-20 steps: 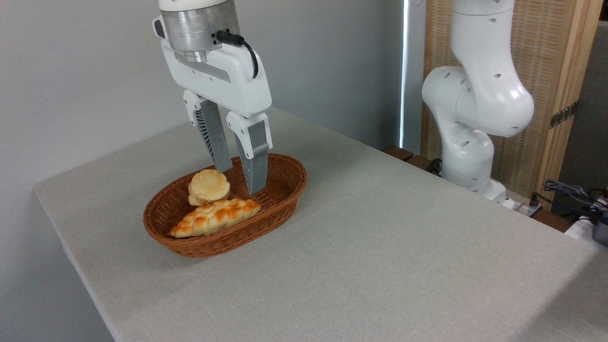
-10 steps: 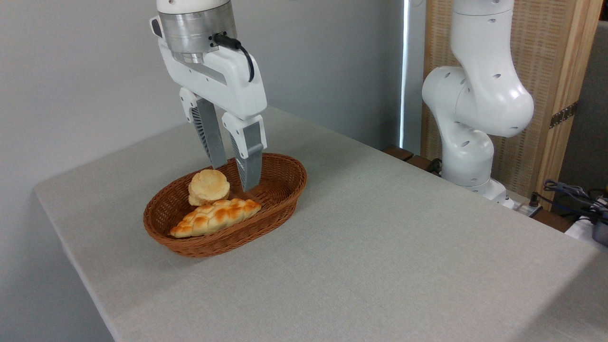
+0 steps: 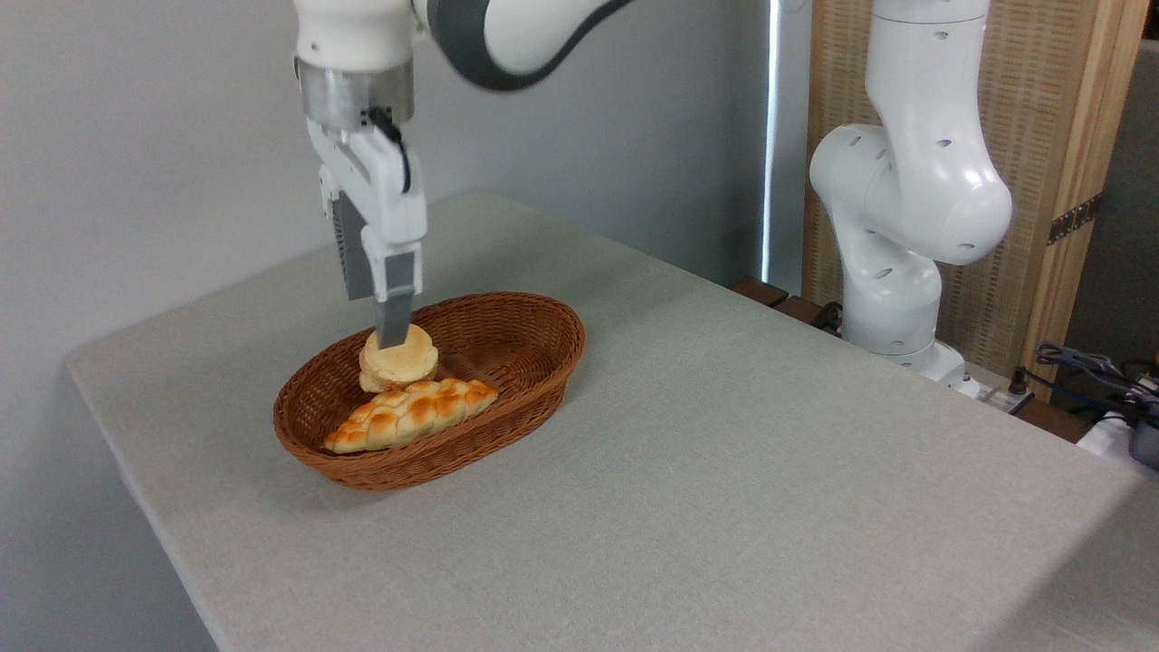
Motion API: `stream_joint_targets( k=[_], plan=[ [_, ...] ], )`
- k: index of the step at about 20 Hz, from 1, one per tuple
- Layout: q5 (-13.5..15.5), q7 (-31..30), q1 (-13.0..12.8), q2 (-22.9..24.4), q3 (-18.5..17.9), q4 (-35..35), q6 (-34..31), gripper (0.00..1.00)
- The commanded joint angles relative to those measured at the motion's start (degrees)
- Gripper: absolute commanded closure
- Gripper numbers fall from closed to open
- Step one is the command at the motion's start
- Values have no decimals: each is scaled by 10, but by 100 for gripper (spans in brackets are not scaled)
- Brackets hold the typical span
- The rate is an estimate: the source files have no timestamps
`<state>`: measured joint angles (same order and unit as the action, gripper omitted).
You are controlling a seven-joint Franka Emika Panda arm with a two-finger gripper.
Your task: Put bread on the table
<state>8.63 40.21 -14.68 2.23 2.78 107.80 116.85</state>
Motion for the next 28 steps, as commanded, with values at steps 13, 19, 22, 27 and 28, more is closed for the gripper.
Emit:
stream_joint_targets(
  k=[13,19,22,27,28],
  plan=[
    [14,525,-29,-6,6,65,22,0],
    [-28,616,-30,-9,36,64,29,0],
    [-48,618,-31,-23,41,64,36,0],
    [-70,616,-31,-41,68,66,51,0],
    [-70,616,-31,-42,73,66,52,0]
  ],
)
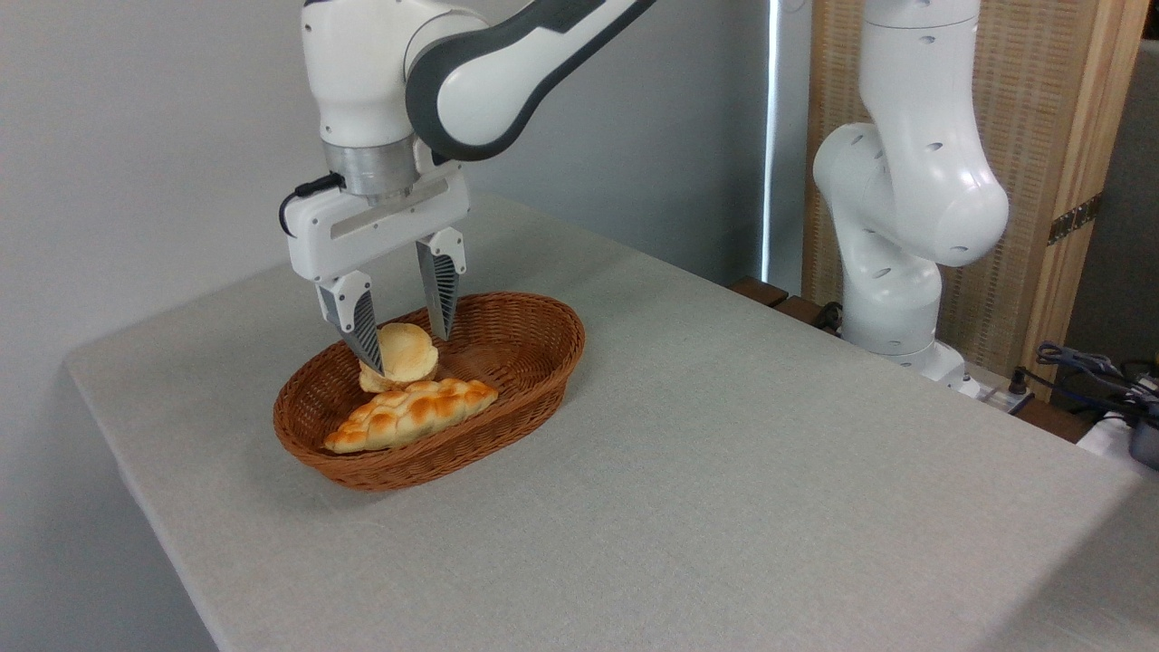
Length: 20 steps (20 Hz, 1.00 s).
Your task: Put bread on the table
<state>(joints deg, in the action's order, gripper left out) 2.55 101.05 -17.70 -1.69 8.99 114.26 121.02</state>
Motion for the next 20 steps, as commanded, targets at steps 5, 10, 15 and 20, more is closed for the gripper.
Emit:
stream_joint_targets(
  k=[5,10,15,20],
  plan=[
    [-10,6,0,-12,14,3,22,15],
    [-10,6,0,-13,14,2,25,49],
    [-10,6,1,-16,14,2,25,76],
    [-9,5,2,-16,14,2,24,81]
  ],
)
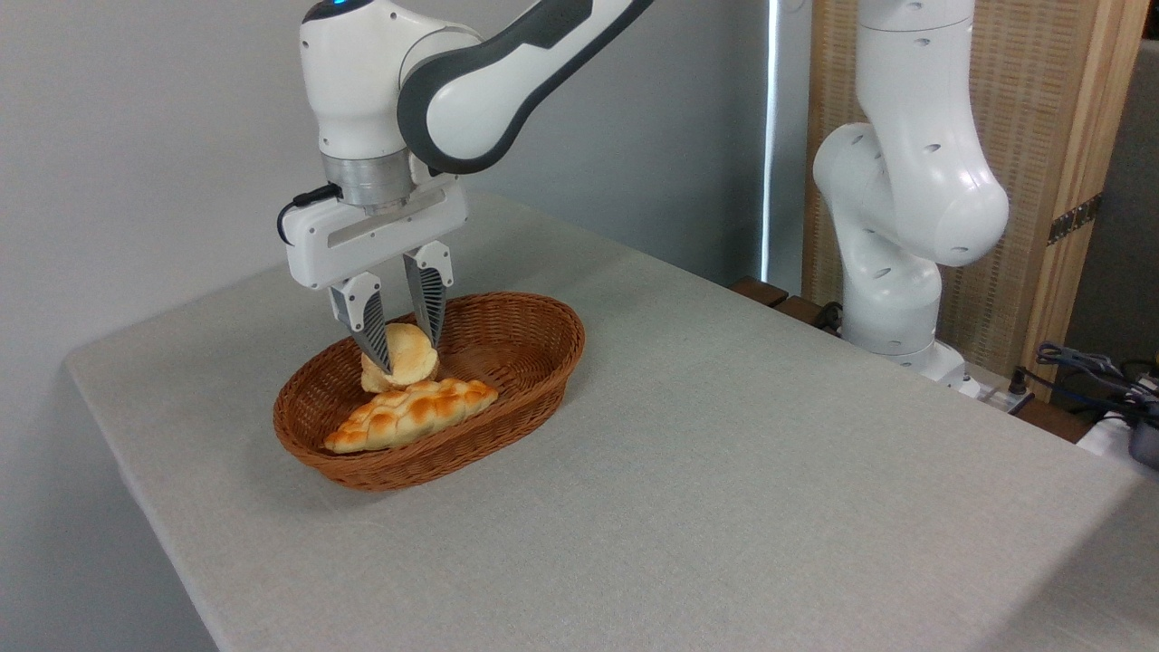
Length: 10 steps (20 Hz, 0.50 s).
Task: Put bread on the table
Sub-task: 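Close the gripper fingers on the round bun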
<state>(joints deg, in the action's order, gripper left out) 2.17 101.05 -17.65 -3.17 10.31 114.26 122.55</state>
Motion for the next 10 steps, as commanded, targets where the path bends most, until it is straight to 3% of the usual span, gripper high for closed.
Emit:
stream_joint_targets(
  k=[1,5,10],
  plan=[
    [-5,5,2,-1,0,2,9,81],
    [-4,5,2,-1,0,2,8,88],
    [-4,4,3,0,-1,1,8,90]
  ],
)
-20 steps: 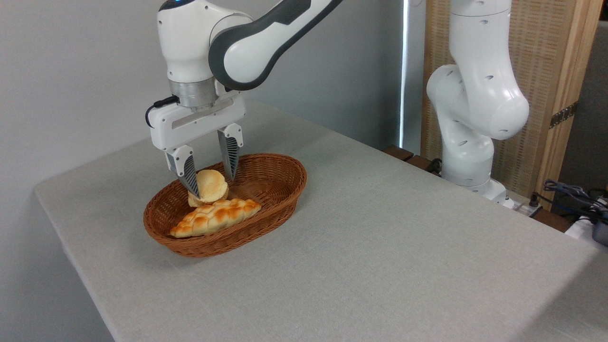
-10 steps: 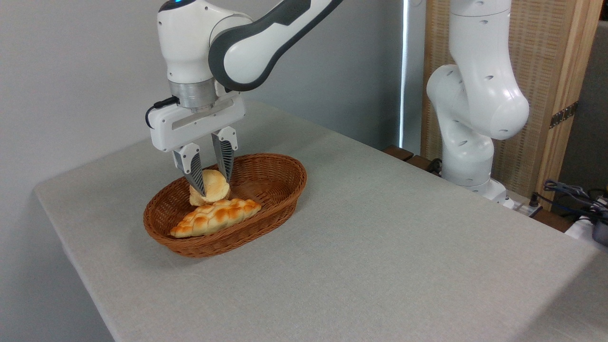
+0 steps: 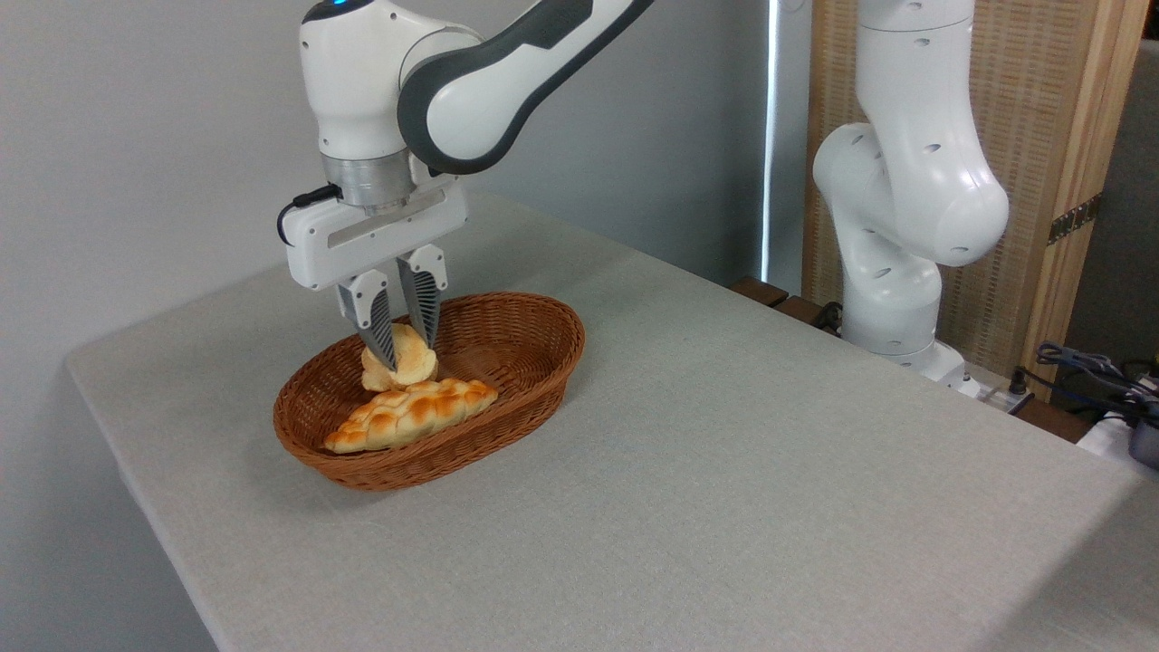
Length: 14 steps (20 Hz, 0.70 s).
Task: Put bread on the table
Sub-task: 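Close the gripper fingers on the round bun, then lift the bun out of the basket and carry it beside the basket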
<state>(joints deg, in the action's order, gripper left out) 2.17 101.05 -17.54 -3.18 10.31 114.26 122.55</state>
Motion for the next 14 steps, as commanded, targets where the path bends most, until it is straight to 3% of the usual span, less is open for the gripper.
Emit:
stream_joint_targets(
  k=[1,7,10,14],
  plan=[
    [-4,4,2,0,-1,1,8,90],
    [3,1,7,9,-7,-4,2,94],
    [30,1,35,14,-12,-27,-17,94],
    [44,5,71,14,-20,-97,-109,94]
  ],
)
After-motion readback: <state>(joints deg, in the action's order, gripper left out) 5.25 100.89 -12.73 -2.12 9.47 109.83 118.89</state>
